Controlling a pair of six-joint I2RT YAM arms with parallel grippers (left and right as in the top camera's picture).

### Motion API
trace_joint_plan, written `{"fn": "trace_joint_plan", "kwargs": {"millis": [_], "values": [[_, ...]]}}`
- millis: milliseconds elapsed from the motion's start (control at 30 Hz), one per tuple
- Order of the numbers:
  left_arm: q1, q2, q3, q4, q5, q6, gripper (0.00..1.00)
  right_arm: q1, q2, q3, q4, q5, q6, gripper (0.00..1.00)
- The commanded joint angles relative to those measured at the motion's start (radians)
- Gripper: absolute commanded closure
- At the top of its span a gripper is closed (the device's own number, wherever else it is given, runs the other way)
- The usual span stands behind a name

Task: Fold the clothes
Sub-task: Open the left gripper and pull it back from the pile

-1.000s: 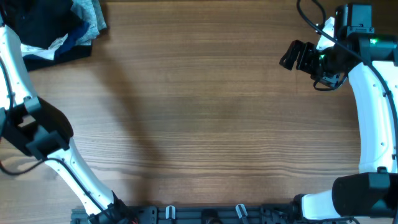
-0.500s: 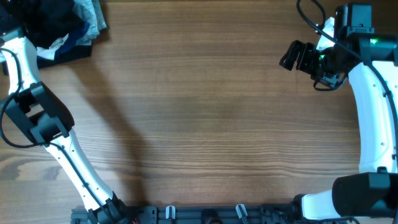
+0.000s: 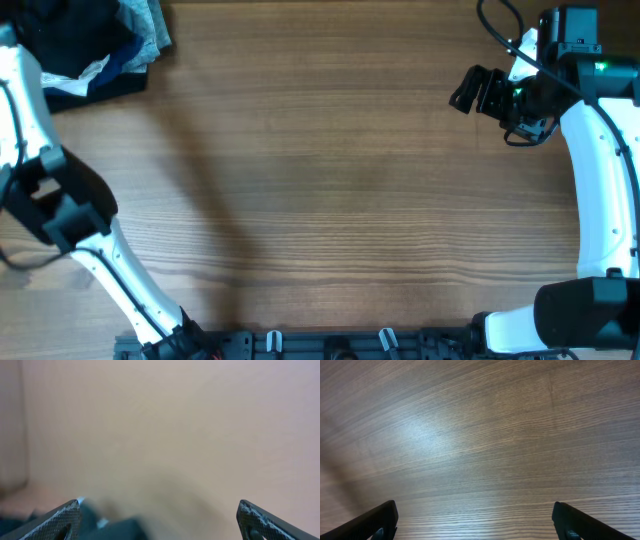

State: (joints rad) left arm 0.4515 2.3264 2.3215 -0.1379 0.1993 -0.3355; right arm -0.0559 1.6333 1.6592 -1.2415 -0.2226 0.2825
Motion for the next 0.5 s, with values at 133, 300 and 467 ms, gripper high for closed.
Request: {"fn": "trace_joint_plan", "kwargs": {"millis": [133, 300, 467], "values": [[-0.009, -0.269, 0.005, -0.22, 0.255, 0.005, 0.0, 0.003, 0.006, 0.005, 0.006, 0.005, -0.013, 0.0], [-0.005, -0.392, 0.005, -0.562, 0.299, 0.007, 0.0, 0.003, -0.04, 0.011, 0.038, -0.013, -0.019, 0.0], [-0.005, -0.521, 0.005, -0.955, 0.299, 0.084, 0.0, 0.003, -0.159, 0.023, 0.103, -0.013, -0.03, 0.0]]}}
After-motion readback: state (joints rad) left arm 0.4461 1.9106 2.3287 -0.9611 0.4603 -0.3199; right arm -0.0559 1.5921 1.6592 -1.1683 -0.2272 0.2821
